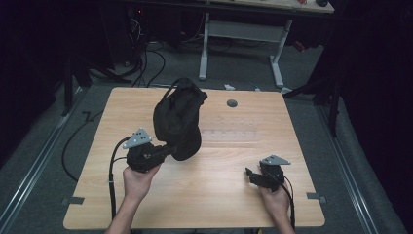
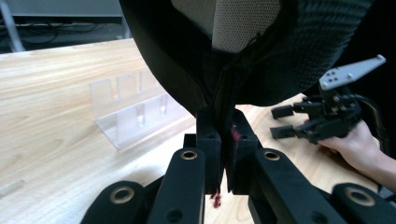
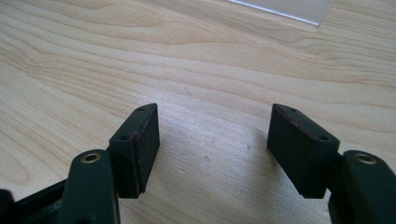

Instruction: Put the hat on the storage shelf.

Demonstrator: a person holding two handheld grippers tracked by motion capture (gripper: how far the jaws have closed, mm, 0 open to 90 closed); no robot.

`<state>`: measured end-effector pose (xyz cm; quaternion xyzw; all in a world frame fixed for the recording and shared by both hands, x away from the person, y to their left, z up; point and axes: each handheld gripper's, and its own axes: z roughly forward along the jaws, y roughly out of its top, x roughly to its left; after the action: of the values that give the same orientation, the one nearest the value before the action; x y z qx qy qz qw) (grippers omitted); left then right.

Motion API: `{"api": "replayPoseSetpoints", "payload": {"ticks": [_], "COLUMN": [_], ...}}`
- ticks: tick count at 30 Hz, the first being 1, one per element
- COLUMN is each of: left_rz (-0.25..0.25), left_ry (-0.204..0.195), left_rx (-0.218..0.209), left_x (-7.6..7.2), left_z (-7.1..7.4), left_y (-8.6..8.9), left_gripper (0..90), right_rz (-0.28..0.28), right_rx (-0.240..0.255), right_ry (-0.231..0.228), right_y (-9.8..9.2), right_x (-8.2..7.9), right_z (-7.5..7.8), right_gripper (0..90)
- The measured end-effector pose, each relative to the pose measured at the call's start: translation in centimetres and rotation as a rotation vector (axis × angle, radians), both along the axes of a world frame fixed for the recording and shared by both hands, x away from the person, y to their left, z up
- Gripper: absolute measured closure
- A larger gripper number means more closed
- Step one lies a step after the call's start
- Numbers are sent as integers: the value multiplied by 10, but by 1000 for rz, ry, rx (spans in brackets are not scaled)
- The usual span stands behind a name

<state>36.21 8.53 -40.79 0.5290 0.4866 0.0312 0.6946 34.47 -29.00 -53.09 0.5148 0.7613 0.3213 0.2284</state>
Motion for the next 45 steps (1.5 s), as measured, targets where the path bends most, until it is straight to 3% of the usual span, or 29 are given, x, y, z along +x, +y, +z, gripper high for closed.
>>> {"api": "replayPoseSetpoints", "payload": {"ticks": [9,13,23,45], "left_rz": [72,88,111,145], "left_ry": [-18,-24,-14,-10], "left_rx": [11,38,38,86], "left_x": [21,32,48,66], "left_z": [8,9,5,-12], "left_y": [7,6,-3,-16], "left_gripper": [857,857,857,856], "right_rz": [3,0,1,2], "right_rx": [0,1,0,1], "right_ry": [0,2,1,1], "right_y": [0,0,0,0], "right_x": [0,0,0,0], "right_z": [0,0,0,0], "right_gripper": [343,343,343,341]}}
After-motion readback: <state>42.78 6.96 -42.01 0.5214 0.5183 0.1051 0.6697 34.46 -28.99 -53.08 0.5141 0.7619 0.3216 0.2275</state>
